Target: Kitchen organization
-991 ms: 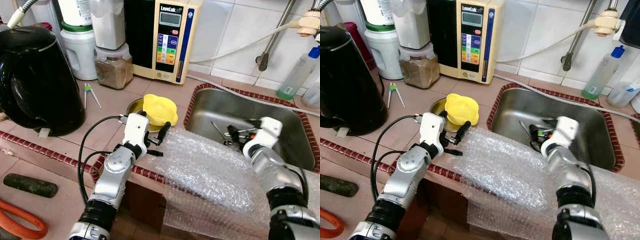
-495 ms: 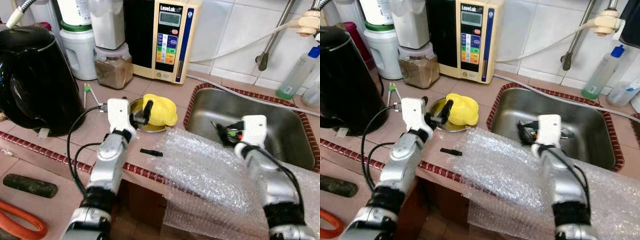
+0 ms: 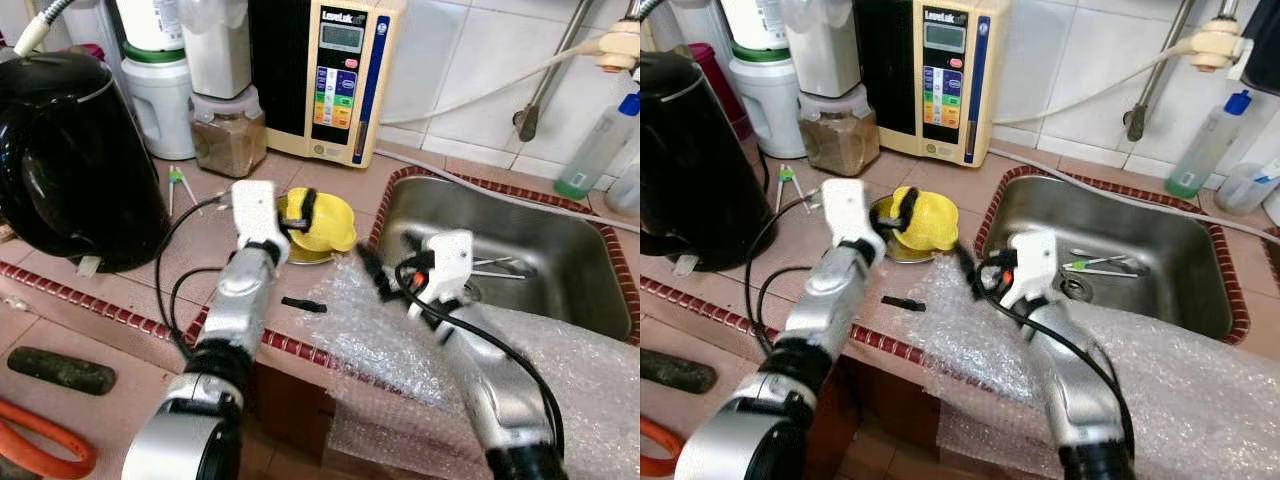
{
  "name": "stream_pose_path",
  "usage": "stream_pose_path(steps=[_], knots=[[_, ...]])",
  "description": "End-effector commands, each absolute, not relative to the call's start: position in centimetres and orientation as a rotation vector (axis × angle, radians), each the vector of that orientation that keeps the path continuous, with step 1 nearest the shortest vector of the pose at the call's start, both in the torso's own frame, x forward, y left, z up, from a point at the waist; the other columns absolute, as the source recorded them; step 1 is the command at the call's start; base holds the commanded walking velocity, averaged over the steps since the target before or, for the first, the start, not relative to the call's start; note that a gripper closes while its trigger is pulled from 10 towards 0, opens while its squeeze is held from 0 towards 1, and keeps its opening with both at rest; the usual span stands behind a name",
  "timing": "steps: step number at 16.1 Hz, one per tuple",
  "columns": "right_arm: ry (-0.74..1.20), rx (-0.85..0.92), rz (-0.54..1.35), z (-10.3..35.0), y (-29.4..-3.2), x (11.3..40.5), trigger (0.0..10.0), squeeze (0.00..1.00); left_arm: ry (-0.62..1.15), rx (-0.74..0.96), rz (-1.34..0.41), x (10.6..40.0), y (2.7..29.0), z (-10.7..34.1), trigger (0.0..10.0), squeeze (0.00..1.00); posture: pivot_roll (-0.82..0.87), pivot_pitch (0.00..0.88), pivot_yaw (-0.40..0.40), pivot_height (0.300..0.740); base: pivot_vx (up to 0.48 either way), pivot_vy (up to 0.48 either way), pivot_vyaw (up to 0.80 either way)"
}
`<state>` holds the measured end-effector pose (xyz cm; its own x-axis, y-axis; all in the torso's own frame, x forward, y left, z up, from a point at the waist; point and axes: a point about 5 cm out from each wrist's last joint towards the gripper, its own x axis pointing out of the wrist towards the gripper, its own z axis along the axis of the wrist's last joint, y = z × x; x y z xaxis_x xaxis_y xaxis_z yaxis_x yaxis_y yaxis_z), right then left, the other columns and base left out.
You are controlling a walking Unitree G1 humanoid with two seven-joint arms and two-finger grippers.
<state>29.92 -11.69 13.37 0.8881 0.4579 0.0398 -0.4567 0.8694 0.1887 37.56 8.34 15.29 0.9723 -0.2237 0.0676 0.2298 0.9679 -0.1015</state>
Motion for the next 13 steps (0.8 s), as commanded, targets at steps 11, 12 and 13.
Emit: stream_pose_path(steps=[11, 12, 13], knots=[[-0.021, 0.166, 0.489, 13.5, -10.2, 28.9, 10.0, 0.00, 0.035, -0.105, -0.299, 37.5, 8.5, 13.6, 0.0, 0.00, 0.12, 0.000, 0.020, 0.740, 0.000, 0.000, 0.00], [-0.012, 0.150, 0.494, 13.4, -10.0, 28.7, 10.0, 0.00, 0.045, -0.094, -0.309, 37.4, 8.4, 13.4, 0.0, 0.00, 0.12, 0.000, 0.019, 0.740, 0.000, 0.000, 0.00], [-0.013, 0.123, 0.494, 13.3, -9.9, 28.7, 10.0, 0.00, 0.065, -0.083, -0.309, 37.4, 8.4, 13.2, 0.0, 0.00, 0.12, 0.000, 0.019, 0.740, 0.000, 0.000, 0.00]])
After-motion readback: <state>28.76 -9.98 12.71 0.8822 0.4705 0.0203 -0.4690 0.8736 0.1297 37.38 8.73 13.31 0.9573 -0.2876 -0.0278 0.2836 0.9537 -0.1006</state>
